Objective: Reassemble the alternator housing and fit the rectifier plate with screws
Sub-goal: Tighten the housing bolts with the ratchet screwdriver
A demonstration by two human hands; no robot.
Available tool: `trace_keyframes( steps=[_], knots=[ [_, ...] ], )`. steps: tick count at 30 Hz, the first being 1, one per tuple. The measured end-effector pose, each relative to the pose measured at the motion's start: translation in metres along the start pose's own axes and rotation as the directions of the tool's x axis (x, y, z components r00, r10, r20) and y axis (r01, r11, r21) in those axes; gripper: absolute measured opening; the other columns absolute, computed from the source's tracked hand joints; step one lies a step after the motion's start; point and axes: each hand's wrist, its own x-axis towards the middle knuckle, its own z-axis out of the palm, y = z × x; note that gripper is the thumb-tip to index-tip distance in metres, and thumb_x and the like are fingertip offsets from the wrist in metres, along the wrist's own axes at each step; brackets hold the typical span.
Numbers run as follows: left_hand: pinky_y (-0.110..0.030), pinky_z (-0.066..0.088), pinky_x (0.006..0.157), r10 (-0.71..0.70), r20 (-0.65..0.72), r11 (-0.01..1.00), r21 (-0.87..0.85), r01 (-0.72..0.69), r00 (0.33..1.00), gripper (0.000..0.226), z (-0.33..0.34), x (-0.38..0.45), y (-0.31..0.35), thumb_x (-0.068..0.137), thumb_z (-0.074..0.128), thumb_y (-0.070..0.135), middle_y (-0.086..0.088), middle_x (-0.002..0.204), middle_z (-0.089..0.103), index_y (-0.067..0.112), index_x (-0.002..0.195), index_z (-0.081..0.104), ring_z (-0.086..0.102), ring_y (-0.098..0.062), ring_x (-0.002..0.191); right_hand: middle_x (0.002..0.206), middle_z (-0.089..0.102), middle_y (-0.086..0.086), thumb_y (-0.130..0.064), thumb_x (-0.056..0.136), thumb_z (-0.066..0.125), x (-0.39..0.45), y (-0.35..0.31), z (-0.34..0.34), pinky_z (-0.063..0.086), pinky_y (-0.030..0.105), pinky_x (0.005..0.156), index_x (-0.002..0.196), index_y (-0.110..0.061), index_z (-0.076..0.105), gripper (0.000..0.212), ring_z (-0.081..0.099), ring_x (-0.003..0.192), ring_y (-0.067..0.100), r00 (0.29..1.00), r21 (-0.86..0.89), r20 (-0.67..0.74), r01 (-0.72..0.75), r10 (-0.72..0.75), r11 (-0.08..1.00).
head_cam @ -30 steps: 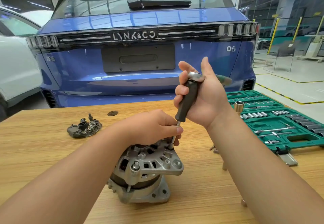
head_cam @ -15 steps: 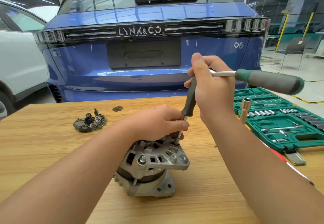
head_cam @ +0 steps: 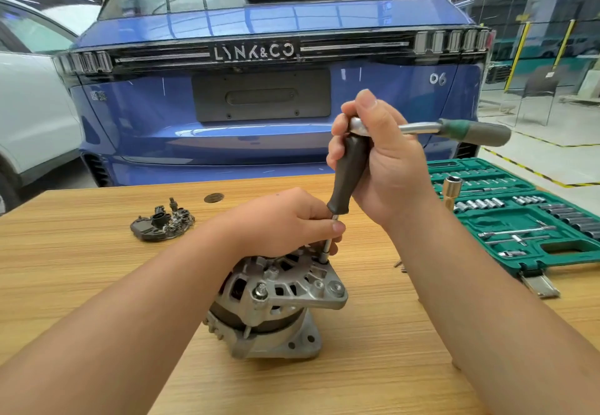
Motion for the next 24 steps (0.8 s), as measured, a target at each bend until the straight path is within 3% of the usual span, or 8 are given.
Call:
trace_keyframes(
  steps=[3, 5, 9, 12, 14, 17, 20, 24],
  knots=[
    [-0.041, 0.055, 0.089, 0.013, 0.004, 0.999, 0.03, -0.014, 1.0, 0.029, -0.0001, -0.0013, 0.001, 0.104, 0.048, 0.05, 0.018, 0.095, 0.075, 0.037, 0.093, 0.072, 0.068, -0.006, 0.09, 0.075, 0.066, 0.003, -0.03, 0.095, 0.064, -0.0024, 0.0003, 0.0018, 0.052, 0.028, 0.063, 0.081, -0.017, 0.073, 0.021, 0.062, 0.061, 0.019, 0.99, -0.132, -0.011, 0.136, -0.138, 0.982],
    [-0.032, 0.053, 0.079, 0.018, 0.004, 0.999, 0.048, -0.018, 1.0, 0.029, 0.0008, -0.0005, 0.0015, 0.104, 0.046, 0.05, 0.03, 0.089, 0.072, 0.038, 0.092, 0.07, 0.065, 0.005, 0.082, 0.073, 0.068, 0.0, -0.029, 0.094, 0.066, -0.0035, 0.0034, 0.0042, 0.052, 0.029, 0.062, 0.078, -0.021, 0.073, 0.019, 0.064, 0.059, 0.019, 0.96, -0.285, -0.062, 0.244, -0.272, 0.927],
    [-0.021, 0.042, 0.067, 0.002, -0.014, 0.998, 0.06, -0.001, 1.0, 0.03, 0.0017, 0.0027, 0.0018, 0.103, 0.046, 0.053, 0.034, 0.087, 0.069, 0.038, 0.094, 0.071, 0.062, 0.011, 0.08, 0.07, 0.068, -0.01, -0.022, 0.096, 0.067, -0.0053, 0.0068, 0.0082, 0.049, 0.022, 0.056, 0.08, -0.033, 0.067, 0.019, 0.069, 0.059, 0.014, 0.791, -0.654, -0.072, 0.422, -0.607, 0.628],
    [-0.021, 0.04, 0.064, 0.005, -0.015, 0.997, 0.072, -0.004, 1.0, 0.03, 0.0026, 0.0035, 0.0013, 0.103, 0.045, 0.054, 0.035, 0.083, 0.067, 0.041, 0.089, 0.068, 0.06, 0.011, 0.078, 0.072, 0.069, -0.007, -0.026, 0.097, 0.065, -0.0061, 0.0069, 0.0092, 0.046, 0.016, 0.054, 0.08, -0.034, 0.063, 0.019, 0.069, 0.059, 0.012, 0.762, -0.716, -0.078, 0.406, -0.643, 0.568],
    [-0.023, 0.041, 0.063, 0.001, -0.03, 0.997, 0.08, 0.002, 1.0, 0.031, 0.0039, 0.0047, 0.0023, 0.103, 0.044, 0.054, 0.034, 0.08, 0.066, 0.042, 0.087, 0.067, 0.06, 0.008, 0.076, 0.072, 0.069, -0.003, -0.035, 0.098, 0.063, -0.0053, 0.0086, 0.0092, 0.047, 0.019, 0.055, 0.077, -0.033, 0.064, 0.02, 0.067, 0.054, 0.011, 0.803, -0.691, -0.164, 0.321, -0.573, 0.648],
    [-0.029, 0.053, 0.069, -0.015, -0.073, 0.996, 0.091, 0.021, 0.997, 0.038, 0.0053, 0.007, 0.0044, 0.102, 0.04, 0.059, 0.013, 0.086, 0.073, 0.037, 0.089, 0.068, 0.066, -0.005, 0.077, 0.069, 0.068, -0.002, -0.045, 0.095, 0.06, -0.0023, 0.0079, 0.009, 0.05, 0.03, 0.058, 0.079, -0.03, 0.068, 0.023, 0.062, 0.055, 0.014, 0.92, -0.46, -0.294, 0.103, -0.261, 0.882],
    [-0.034, 0.056, 0.076, 0.001, -0.076, 0.991, 0.134, 0.01, 0.997, 0.039, 0.0059, 0.0083, 0.0049, 0.103, 0.038, 0.058, 0.002, 0.09, 0.073, 0.036, 0.088, 0.066, 0.068, -0.015, 0.081, 0.068, 0.063, 0.001, -0.049, 0.098, 0.053, -0.0009, 0.0064, 0.0066, 0.049, 0.03, 0.055, 0.09, -0.021, 0.068, 0.032, 0.058, 0.056, 0.014, 0.958, -0.267, -0.27, 0.021, -0.096, 0.964],
    [-0.012, 0.041, 0.059, 0.038, -0.083, 0.985, 0.174, -0.023, 0.996, 0.037, 0.0058, 0.0066, 0.0016, 0.105, 0.039, 0.053, 0.014, 0.077, 0.066, 0.039, 0.08, 0.062, 0.061, 0.004, 0.074, 0.065, 0.06, 0.001, -0.066, 0.1, 0.035, -0.0007, 0.0015, 0.0043, 0.043, 0.029, 0.052, 0.099, -0.021, 0.076, 0.061, 0.052, 0.053, 0.016, 0.984, 0.062, -0.103, -0.142, 0.148, 0.988]
  ],
)
